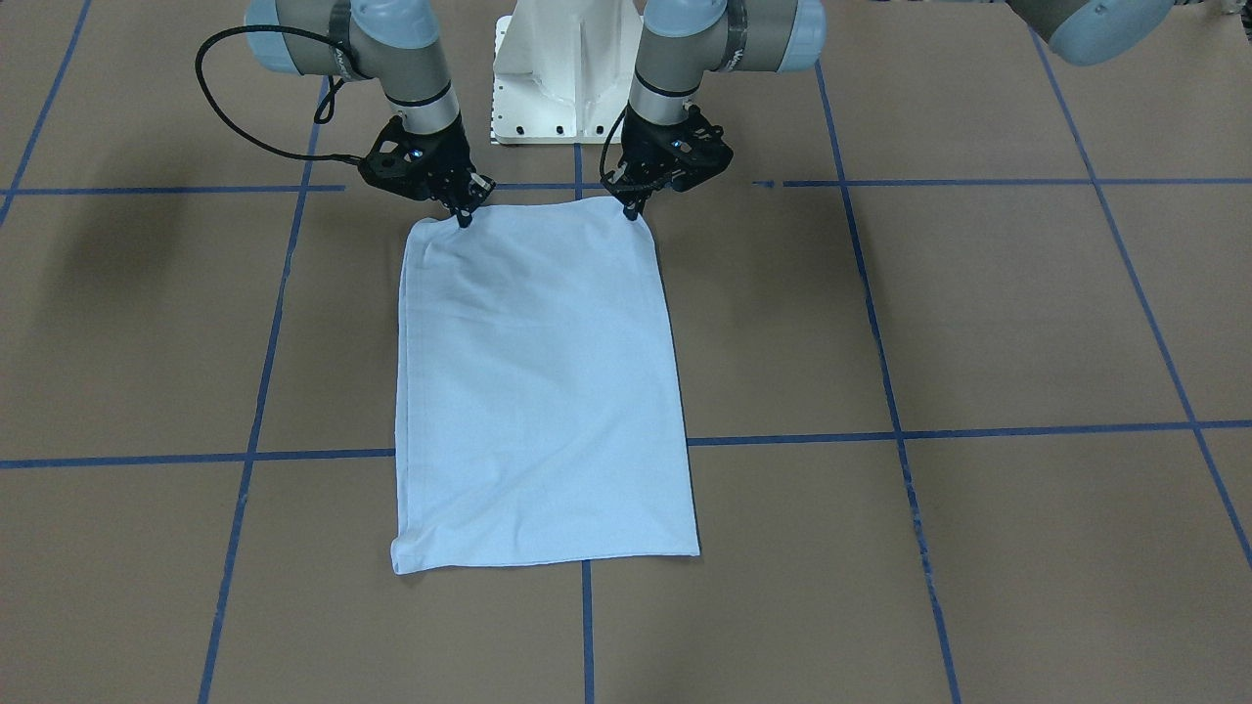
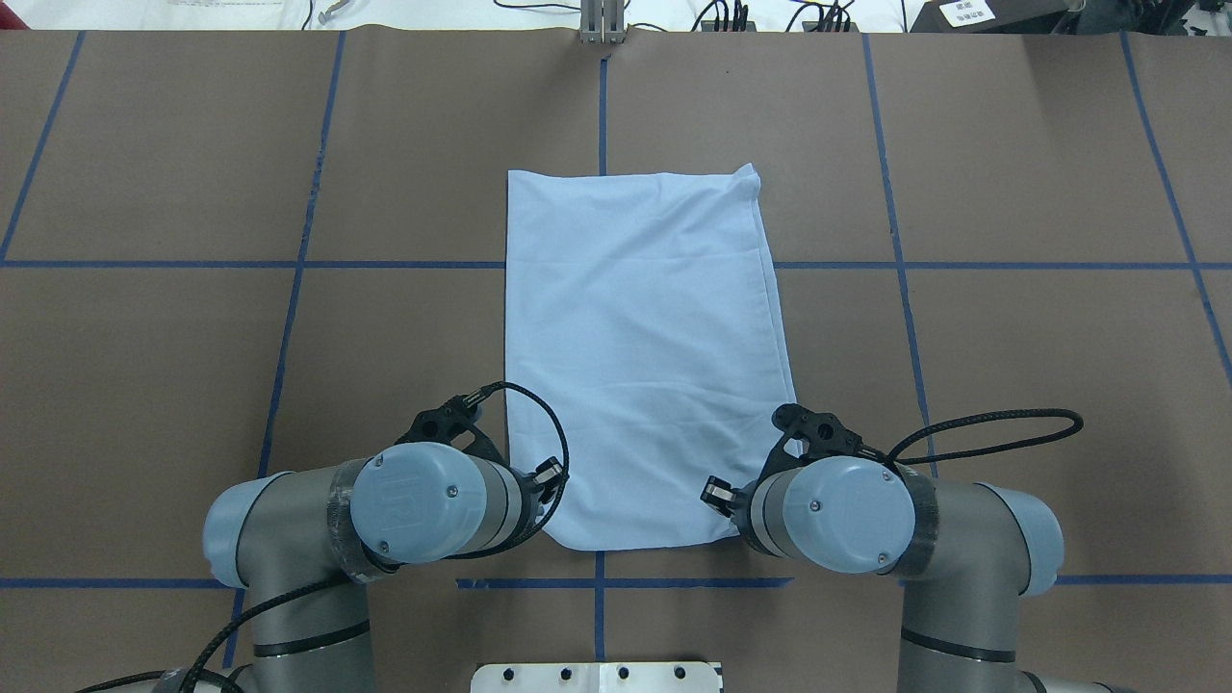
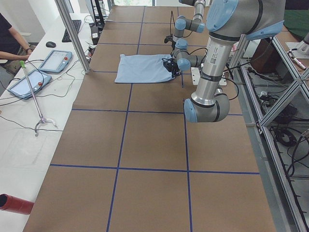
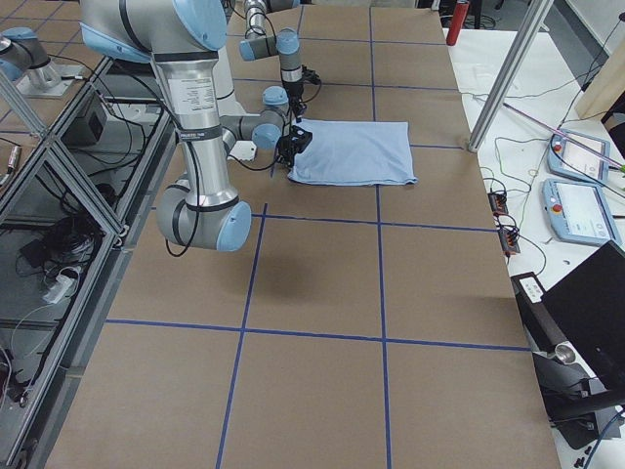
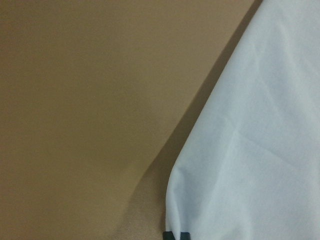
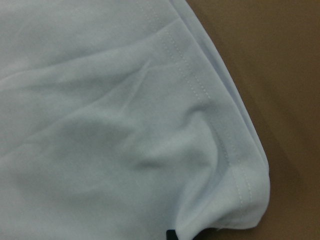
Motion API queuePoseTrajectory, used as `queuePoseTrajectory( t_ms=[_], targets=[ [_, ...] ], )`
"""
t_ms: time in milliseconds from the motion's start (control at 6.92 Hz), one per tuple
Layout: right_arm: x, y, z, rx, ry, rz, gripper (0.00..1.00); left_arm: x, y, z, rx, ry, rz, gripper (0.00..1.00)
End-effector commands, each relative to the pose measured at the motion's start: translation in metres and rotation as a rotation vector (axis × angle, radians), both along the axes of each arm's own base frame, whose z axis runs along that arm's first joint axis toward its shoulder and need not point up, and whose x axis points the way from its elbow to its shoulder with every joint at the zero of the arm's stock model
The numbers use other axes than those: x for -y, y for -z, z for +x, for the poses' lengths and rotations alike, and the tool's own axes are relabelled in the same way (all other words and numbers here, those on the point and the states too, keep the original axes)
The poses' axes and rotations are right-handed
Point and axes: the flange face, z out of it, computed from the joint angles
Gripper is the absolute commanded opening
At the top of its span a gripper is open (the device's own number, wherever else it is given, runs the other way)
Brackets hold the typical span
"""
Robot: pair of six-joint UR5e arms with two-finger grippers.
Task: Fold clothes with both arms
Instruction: 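Grasp both near corners of the folded shirt with left and right grippers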
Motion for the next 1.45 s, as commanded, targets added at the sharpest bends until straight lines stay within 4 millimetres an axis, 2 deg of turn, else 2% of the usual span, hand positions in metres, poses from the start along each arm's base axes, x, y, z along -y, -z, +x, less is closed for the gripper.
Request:
queuePoseTrajectory(
  t_ms=[0,289,434,578,723,867,1012,1156,1301],
  targets=[
    [0.004,0.005,0.002,0.011,-0.012,0.004,0.0,0.003,0.002,-0.004,-0.005,0.007,0.002,0.0],
    [0.005,0.013,0.008,0.031,-0.013,0.007,0.0,0.003,0.006,-0.017,-0.007,0.008,0.004,0.0],
    [0.002,0.023,0.019,0.06,-0.002,0.01,0.0,-0.006,0.016,-0.03,0.008,0.0,0.001,0.0],
    [-0.014,0.037,0.021,0.095,0.034,0.01,0.0,-0.017,0.025,-0.046,0.014,-0.009,0.0,0.0],
    [-0.027,0.055,0.029,0.138,0.059,0.015,0.0,-0.041,0.023,-0.054,0.029,-0.047,-0.003,0.0],
    [-0.044,0.071,0.039,0.186,0.121,-0.01,0.0,-0.058,0.019,-0.055,0.039,-0.075,-0.004,0.0],
    [-0.051,0.075,0.04,0.2,0.169,-0.043,0.0,-0.071,0.008,-0.052,0.057,-0.099,-0.007,0.0],
    [-0.052,0.076,0.039,0.204,0.176,-0.046,0.0,-0.077,0.015,-0.06,0.037,-0.11,-0.004,0.0],
    [-0.053,0.077,0.035,0.202,0.18,-0.045,0.0,-0.078,0.014,-0.056,0.043,-0.119,0.005,0.0]
  ],
)
